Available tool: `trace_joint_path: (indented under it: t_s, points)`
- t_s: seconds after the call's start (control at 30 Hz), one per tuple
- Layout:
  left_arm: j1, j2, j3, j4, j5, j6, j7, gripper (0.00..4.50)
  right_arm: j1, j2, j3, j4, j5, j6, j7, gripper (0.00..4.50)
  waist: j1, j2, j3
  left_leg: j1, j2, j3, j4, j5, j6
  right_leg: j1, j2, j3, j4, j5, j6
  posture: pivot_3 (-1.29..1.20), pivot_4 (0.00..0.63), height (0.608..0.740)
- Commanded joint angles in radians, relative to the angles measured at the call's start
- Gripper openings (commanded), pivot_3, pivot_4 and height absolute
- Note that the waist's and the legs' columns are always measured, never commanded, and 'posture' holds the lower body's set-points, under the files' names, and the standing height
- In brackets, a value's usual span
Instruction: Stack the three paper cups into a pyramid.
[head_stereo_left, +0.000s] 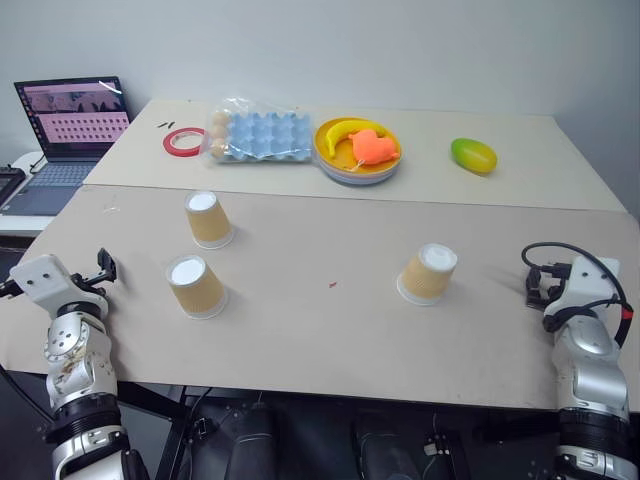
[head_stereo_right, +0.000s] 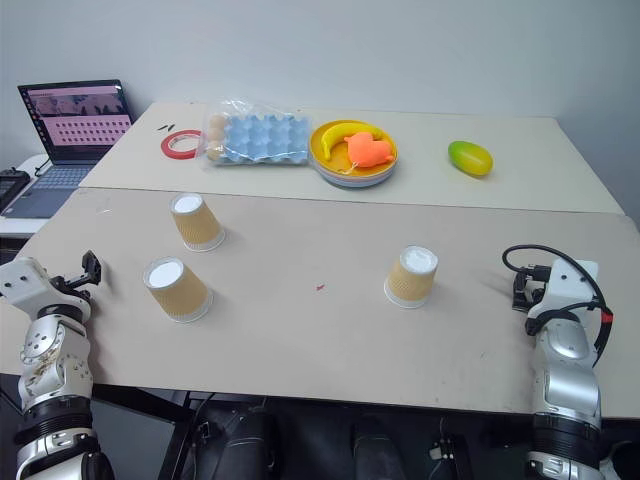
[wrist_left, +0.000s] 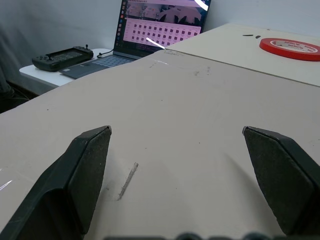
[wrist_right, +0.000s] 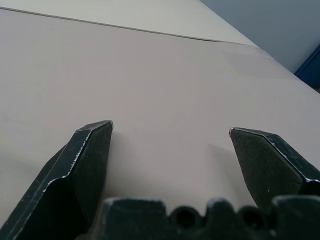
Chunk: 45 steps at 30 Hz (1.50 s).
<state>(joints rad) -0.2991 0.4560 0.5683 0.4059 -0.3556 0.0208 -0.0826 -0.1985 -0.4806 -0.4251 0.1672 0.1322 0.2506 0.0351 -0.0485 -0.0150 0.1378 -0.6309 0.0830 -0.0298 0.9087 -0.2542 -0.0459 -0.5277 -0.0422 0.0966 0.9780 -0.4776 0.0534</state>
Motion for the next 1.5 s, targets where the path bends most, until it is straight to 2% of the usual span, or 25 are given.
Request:
trace_joint_path:
  t_s: [0.03, 0.1, 0.17, 0.33, 0.47, 0.73, 0.87, 1.03, 1.2, 1.3, 1.5]
  points:
    - [-0.012, -0.001, -0.013, -0.017, -0.001, -0.009, -0.014, 4.5, -0.051, 0.006, -0.026, -0.002, 0.015, 0.064, -0.045, 4.41, 0.0, 0.0, 0.0, 0.0, 0.0, 0.0, 0.0, 0.0, 0.0, 0.0, 0.0, 0.0, 0.0, 0.0, 0.0, 0.0, 0.15, 0.645]
    - [-0.01, -0.01, -0.03, -0.022, -0.001, 0.008, -0.026, 4.5, -0.137, 0.007, -0.074, -0.041, 0.059, 0.171, -0.108, 4.41, -0.003, 0.001, 0.0, 0.0, 0.0, 0.0, 0.0, 0.0, 0.0, 0.0, 0.0, 0.0, 0.0, 0.0, 0.0, 0.0, 0.15, 0.645]
    - [-0.008, -0.014, -0.036, -0.023, 0.001, 0.011, -0.03, 4.5, -0.176, 0.009, -0.07, -0.094, 0.093, 0.217, -0.088, 4.41, -0.002, 0.006, 0.0, -0.001, 0.0, 0.001, 0.001, 0.0, 0.0, -0.001, 0.0, 0.001, 0.001, 0.0, 0.0, 0.0, 0.15, 0.645]
    - [-0.006, -0.019, -0.042, -0.025, -0.004, 0.012, -0.038, 4.5, -0.199, 0.005, 0.001, -0.27, 0.253, 0.326, 0.112, 4.41, 0.005, 0.008, 0.0, -0.001, 0.0, 0.0, -0.001, 0.0, 0.001, -0.001, 0.0, 0.0, 0.002, -0.001, 0.0, 0.0, 0.15, 0.645]
    - [-0.005, -0.027, -0.052, -0.04, 0.0, 0.023, -0.033, 4.5, -0.173, -0.076, 0.078, -0.458, 0.418, 0.437, 0.348, 4.41, 0.008, 0.009, 0.001, -0.001, -0.001, 0.0, -0.002, 0.0, 0.001, 0.0, 0.0, 0.0, 0.0, -0.001, 0.0, 0.0, 0.15, 0.645]
    - [-0.003, -0.05, -0.072, -0.07, 0.003, 0.042, -0.027, 4.5, -0.214, -0.264, -0.015, -0.626, 0.817, 0.602, 0.635, 4.41, 0.014, 0.009, 0.002, -0.001, -0.001, -0.002, -0.002, 0.0, 0.001, 0.002, -0.001, -0.002, -0.003, -0.001, 0.001, 0.0, 0.15, 0.645]
    - [0.001, -0.053, -0.075, -0.08, 0.003, 0.051, -0.025, 4.5, -0.147, -0.335, -0.02, -0.701, 0.938, 0.627, 0.751, 4.41, 0.016, 0.008, 0.002, 0.0, -0.001, -0.002, -0.003, 0.0, 0.001, 0.003, -0.001, -0.002, -0.005, -0.001, 0.001, 0.0, 0.15, 0.645]
    - [0.008, -0.048, -0.074, -0.095, 0.001, 0.066, -0.026, 4.5, -0.015, -0.399, 0.024, -0.827, 0.997, 0.622, 0.873, 4.41, 0.023, 0.008, 0.002, 0.0, -0.001, -0.002, -0.004, 0.0, 0.001, 0.005, -0.001, -0.002, -0.007, 0.0, 0.002, 0.0, 0.15, 0.645]
    - [0.029, -0.04, -0.063, -0.116, -0.005, 0.078, -0.031, 4.5, 0.069, -0.438, 0.108, -0.886, 0.897, 0.574, 0.913, 4.41, 0.025, 0.006, 0.003, 0.006, 0.0, -0.002, -0.005, 0.0, 0.001, 0.01, 0.0, -0.003, -0.012, 0.0, 0.002, 0.0, 0.15, 0.645]
    - [0.109, -0.015, -0.071, -0.203, -0.014, 0.113, -0.094, 4.5, 0.076, -0.425, 0.167, -0.881, 0.833, 0.546, 0.897, 4.41, 0.019, 0.005, 0.004, 0.009, 0.0, -0.002, -0.007, 0.0, 0.001, 0.015, -0.001, -0.003, -0.017, 0.0, 0.002, 0.0, 0.15, 0.645]
    - [0.393, 0.071, -0.055, -0.409, -0.036, 0.209, -0.259, 4.5, 0.072, -0.406, 0.233, -0.832, 0.76, 0.495, 0.912, 4.41, 0.005, 0.003, 0.005, 0.014, 0.001, 0.0, -0.014, 0.0, 0.0, 0.017, -0.001, -0.002, -0.022, 0.0, 0.002, 0.0, 0.15, 0.645]
